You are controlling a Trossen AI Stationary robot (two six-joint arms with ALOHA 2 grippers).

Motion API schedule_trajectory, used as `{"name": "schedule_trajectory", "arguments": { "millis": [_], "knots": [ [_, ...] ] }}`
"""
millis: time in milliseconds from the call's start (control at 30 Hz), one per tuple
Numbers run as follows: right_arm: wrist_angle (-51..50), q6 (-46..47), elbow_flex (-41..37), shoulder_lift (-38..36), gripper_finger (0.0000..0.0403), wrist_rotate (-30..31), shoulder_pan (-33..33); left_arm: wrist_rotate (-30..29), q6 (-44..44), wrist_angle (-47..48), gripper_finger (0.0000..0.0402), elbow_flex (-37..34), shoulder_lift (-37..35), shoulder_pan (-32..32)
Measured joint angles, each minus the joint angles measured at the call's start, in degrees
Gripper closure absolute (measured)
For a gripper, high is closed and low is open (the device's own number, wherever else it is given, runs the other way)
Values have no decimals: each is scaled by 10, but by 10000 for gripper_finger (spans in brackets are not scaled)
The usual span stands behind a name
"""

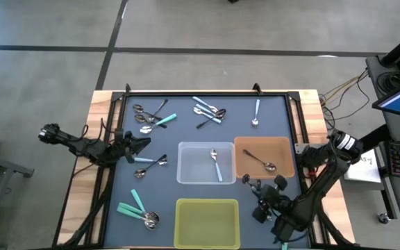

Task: Sort silverware by color (type)
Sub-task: Put the light green spoon into the yellow bin

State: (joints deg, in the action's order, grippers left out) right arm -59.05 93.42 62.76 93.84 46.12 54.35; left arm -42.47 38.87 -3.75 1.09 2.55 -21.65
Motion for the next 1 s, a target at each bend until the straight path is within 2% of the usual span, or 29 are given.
{"name": "schedule_trajectory", "arguments": {
  "millis": [233, 433, 600, 733, 1000],
  "knots": [
    [63, -101, 24, 0, 355, 69, -36, 0, 0, 0, 361, 0, 0, 0],
    [208, -244, 38, 0, 355, 106, -64, 0, 0, 0, 361, 0, 0, 0],
    [317, -331, 44, 0, 355, 110, -80, 0, 0, 0, 361, 0, 0, 0],
    [380, -364, 44, 0, 355, 110, -83, 0, 0, 0, 361, 0, 0, 0],
    [503, -362, 44, 1, 355, 109, -86, 0, 0, 0, 361, 0, 0, 0]
  ]
}}
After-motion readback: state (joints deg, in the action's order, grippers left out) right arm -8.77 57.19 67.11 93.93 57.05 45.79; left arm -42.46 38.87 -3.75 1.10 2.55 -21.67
